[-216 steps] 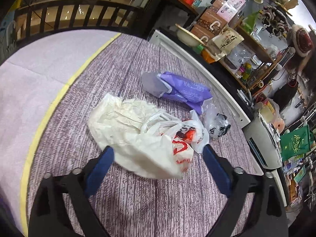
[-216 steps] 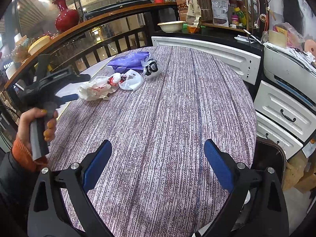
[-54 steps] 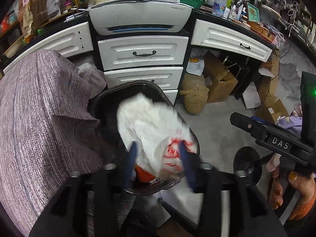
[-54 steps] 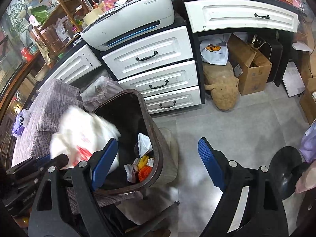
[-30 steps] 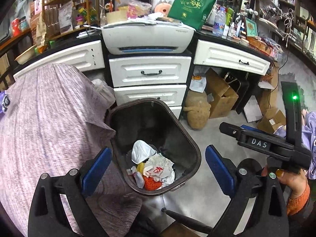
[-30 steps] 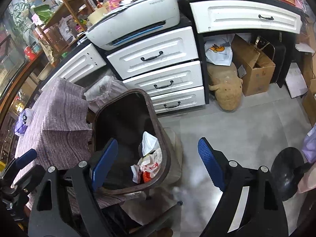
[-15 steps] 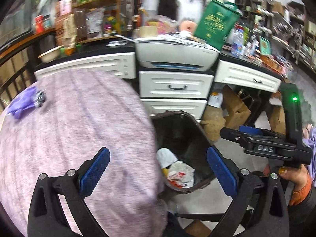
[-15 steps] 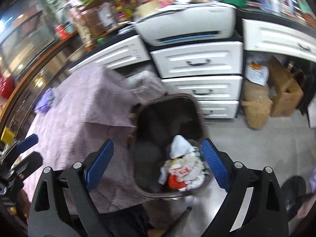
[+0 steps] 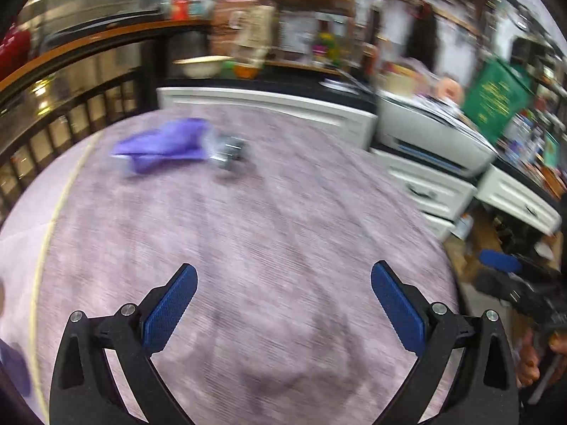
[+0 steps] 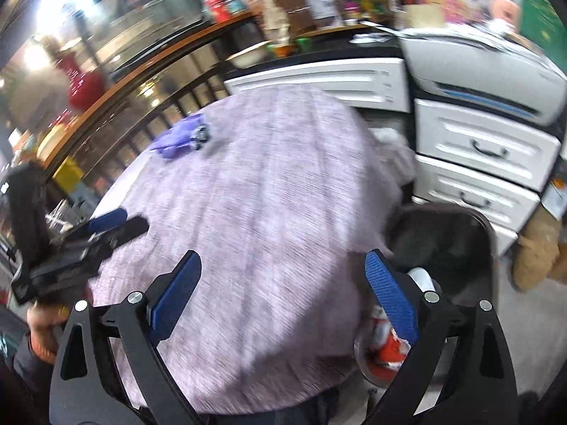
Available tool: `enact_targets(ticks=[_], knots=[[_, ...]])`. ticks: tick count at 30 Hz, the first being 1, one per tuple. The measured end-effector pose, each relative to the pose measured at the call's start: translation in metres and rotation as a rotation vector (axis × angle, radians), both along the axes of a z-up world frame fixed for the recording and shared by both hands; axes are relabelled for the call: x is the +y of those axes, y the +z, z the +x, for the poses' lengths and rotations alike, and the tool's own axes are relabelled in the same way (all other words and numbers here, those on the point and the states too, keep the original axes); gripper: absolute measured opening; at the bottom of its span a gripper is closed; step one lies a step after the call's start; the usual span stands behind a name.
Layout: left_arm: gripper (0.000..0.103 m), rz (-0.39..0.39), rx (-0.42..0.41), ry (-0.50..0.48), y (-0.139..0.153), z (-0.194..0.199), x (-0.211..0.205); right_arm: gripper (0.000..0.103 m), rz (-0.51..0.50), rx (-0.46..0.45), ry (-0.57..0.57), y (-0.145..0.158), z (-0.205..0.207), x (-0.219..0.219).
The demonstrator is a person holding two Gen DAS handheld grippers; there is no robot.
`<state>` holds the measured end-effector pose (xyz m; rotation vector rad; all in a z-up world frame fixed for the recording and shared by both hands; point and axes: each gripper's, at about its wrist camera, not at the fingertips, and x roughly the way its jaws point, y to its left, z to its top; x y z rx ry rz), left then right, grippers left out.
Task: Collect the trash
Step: 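Move both tools back to the table toward the purple package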
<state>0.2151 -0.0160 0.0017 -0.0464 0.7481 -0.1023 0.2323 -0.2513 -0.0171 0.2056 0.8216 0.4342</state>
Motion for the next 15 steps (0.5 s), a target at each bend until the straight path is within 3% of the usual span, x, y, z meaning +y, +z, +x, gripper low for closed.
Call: enact_targets(ticks=[4, 7, 12, 15], knots=[[0.097, 0.042, 0.018, 0.084, 0.005, 0.042, 0.046, 0.092, -0.032, -0.013, 0.087, 0.01, 0.021, 0.039], [0.097, 0.148, 0.027, 0.093, 0.007, 0.076, 0.066, 0.092, -0.053, -0.017, 0.135, 0.013, 0.036, 0.06], [0.097, 0.436, 0.024, -0.016, 0.004, 0.123, 0.079, 0.092, -0.081, -0.01, 0.207, 0.016, 0.068, 0.095], [0.097, 0.526, 0.053, -0.112, -0.003, 0.14, 0.085, 0.092, -0.099, -0.012, 0.234, 0.016, 0.089, 0.11]])
